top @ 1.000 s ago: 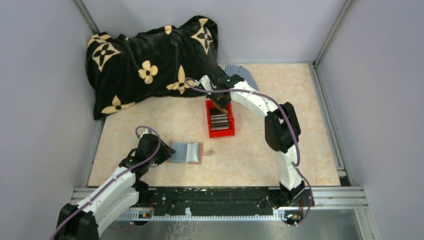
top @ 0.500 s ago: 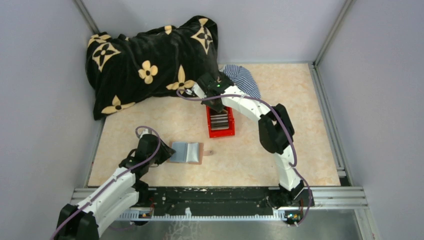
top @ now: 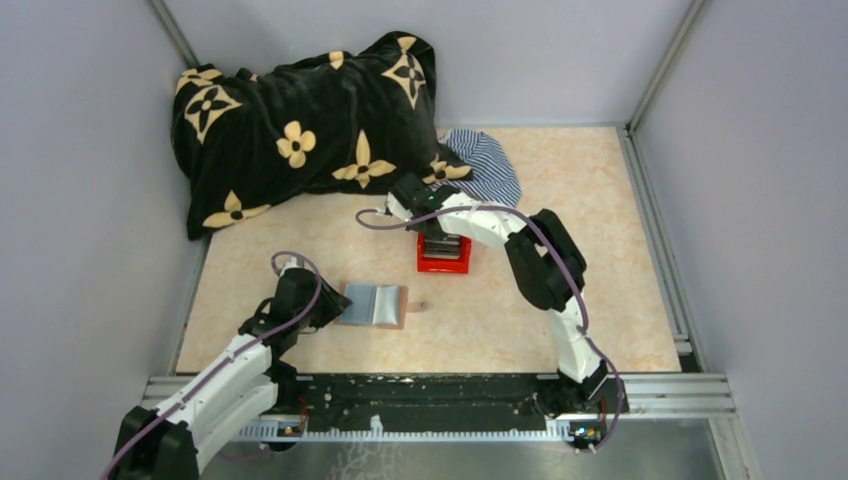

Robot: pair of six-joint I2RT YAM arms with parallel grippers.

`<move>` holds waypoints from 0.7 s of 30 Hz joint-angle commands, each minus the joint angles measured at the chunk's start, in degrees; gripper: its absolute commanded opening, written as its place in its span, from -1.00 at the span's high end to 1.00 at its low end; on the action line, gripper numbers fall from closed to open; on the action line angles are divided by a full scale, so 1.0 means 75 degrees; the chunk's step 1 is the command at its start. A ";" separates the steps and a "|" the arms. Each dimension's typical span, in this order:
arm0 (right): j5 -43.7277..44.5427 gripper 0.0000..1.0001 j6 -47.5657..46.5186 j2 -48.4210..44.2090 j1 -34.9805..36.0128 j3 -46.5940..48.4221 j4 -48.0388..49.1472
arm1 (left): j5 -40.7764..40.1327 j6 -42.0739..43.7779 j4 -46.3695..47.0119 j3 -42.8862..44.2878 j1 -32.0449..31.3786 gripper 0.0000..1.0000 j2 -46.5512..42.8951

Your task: Take the credit cards out of the card holder

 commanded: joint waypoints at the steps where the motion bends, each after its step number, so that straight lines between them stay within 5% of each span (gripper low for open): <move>1: -0.0038 1.00 0.0007 -0.0445 0.0061 -0.0341 0.0558 | 0.0053 0.0162 -0.0205 -0.0244 0.0033 0.22 0.0078; 10: 0.0408 1.00 0.0056 -0.0342 0.0086 -0.0687 0.1002 | 0.0113 0.0186 -0.0101 -0.0287 0.0058 0.22 0.0159; 14: 0.0539 0.62 0.0235 -0.0599 0.0083 -0.0842 0.1281 | 0.0145 0.0212 -0.0046 -0.0328 0.0067 0.23 0.0165; 21: 0.0681 0.56 0.0566 -0.1400 0.0138 -0.1256 0.2027 | 0.0194 0.0243 0.0064 -0.0301 0.0088 0.24 0.0297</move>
